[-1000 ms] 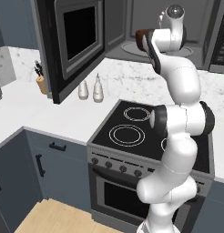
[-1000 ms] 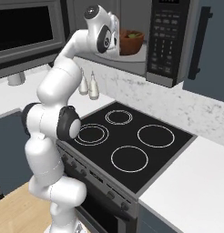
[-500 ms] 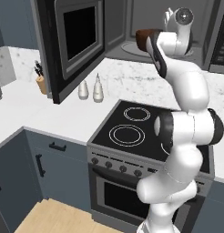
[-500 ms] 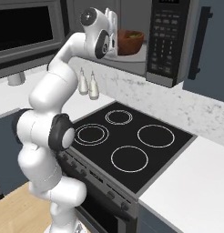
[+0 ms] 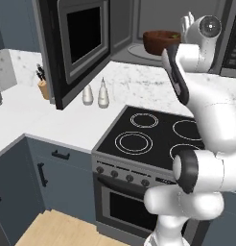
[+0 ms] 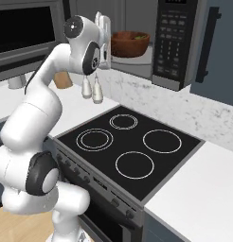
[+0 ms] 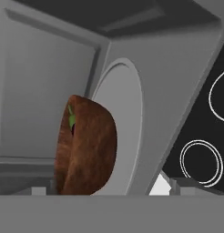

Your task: Pick the eggplant from the sink and place it in the bowl. Then pick the bowl and place it in the microwave. Then close the microwave door and press the start button.

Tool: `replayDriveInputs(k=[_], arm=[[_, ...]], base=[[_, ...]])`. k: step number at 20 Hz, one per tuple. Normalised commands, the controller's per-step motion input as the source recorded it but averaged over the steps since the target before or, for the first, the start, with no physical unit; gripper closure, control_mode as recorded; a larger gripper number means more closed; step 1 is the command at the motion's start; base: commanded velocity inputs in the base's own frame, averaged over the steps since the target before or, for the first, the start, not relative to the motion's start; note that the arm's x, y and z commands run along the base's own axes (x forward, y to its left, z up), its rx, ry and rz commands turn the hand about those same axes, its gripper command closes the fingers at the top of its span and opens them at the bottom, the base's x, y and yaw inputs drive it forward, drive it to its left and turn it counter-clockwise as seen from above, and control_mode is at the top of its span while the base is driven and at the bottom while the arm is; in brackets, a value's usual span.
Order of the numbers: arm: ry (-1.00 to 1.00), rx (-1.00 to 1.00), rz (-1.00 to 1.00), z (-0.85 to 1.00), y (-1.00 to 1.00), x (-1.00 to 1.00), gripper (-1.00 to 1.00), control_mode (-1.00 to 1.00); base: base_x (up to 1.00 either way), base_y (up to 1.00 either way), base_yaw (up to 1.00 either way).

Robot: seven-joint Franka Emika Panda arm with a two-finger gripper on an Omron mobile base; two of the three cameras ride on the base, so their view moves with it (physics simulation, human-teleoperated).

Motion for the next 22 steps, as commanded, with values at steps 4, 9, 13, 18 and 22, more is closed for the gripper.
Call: replayDriveInputs(k=[4, 9, 13, 18, 22], arm=[[0.00, 0.00, 0.00, 0.00, 0.35, -1.00, -1.00, -1.00], [0.00, 0.01, 0.00, 0.03, 0.30, -1.00, -1.00, -1.00], [0.00, 0.03, 0.00, 0.01, 0.29, -1.00, -1.00, -1.00], [-0.03, 0.00, 0.00, 0.03, 0.47, -0.97, -1.00, -1.00], [0.00, 0.01, 0.00, 0.01, 0.50, -0.87, -1.00, -1.00]], base=[[0.00, 0.00, 0.00], [0.00, 0.00, 0.00], [0.00, 0.00, 0.00], [0.00, 0.00, 0.00], [0.00, 0.00, 0.00]])
